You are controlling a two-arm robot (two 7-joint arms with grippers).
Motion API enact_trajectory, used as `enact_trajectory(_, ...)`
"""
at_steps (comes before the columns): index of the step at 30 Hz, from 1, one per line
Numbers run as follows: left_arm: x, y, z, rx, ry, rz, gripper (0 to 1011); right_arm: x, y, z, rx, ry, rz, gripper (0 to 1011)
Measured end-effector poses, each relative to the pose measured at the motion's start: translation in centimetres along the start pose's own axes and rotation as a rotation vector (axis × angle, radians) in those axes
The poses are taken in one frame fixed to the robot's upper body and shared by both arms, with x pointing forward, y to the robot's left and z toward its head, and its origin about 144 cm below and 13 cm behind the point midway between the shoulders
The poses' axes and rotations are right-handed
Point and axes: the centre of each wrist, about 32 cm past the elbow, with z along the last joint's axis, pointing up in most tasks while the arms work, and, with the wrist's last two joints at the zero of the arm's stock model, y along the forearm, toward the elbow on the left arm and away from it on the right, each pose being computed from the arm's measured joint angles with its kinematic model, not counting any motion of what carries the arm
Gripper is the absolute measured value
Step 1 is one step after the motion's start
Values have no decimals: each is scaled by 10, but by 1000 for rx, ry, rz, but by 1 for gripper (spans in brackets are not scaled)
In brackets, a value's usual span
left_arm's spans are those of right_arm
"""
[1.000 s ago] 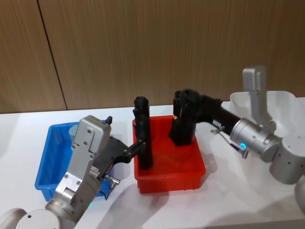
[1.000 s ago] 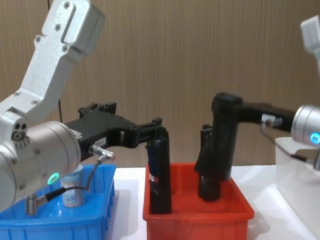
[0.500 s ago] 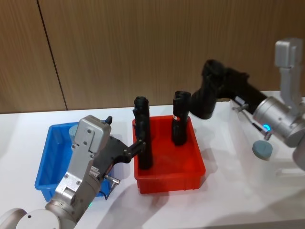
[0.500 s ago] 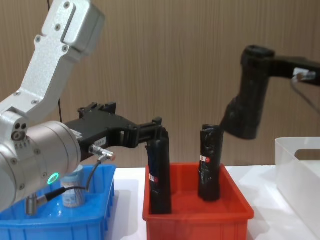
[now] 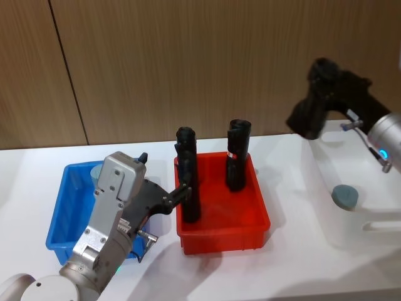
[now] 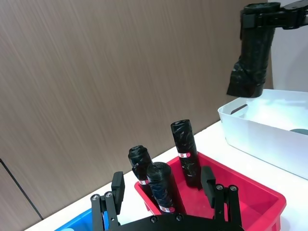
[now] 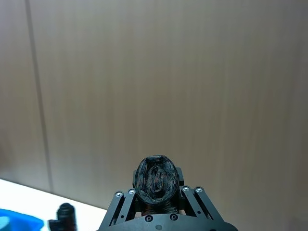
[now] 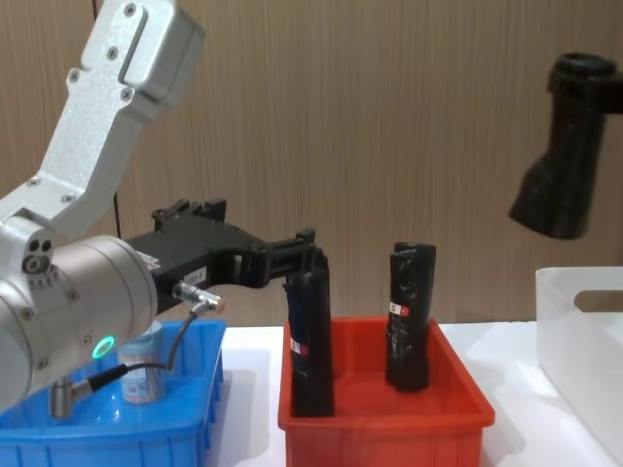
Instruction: Pick the cotton swabs from the blue box and place them into the white box.
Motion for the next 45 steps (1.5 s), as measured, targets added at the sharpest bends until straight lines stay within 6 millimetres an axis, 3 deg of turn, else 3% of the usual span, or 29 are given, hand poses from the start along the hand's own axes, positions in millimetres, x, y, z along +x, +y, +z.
enact_trajectory(15,0,0,0,0,0,0,1003,27,-11,-3,-73,-59,-218,352)
enact_trajectory(22,0,0,0,0,0,0,1003,39,-11,-11,-111,-67,-283,521)
enact_trajectory(25,0,0,0,0,0,0,1003,43,-11,-13,-120,-67,-297,662)
enact_trajectory(37,0,0,0,0,0,0,1003,51,-12,-18,-127,-68,-321,985)
enact_trajectory(45,0,0,0,0,0,0,1003,53,-13,-19,-124,-69,-324,1002)
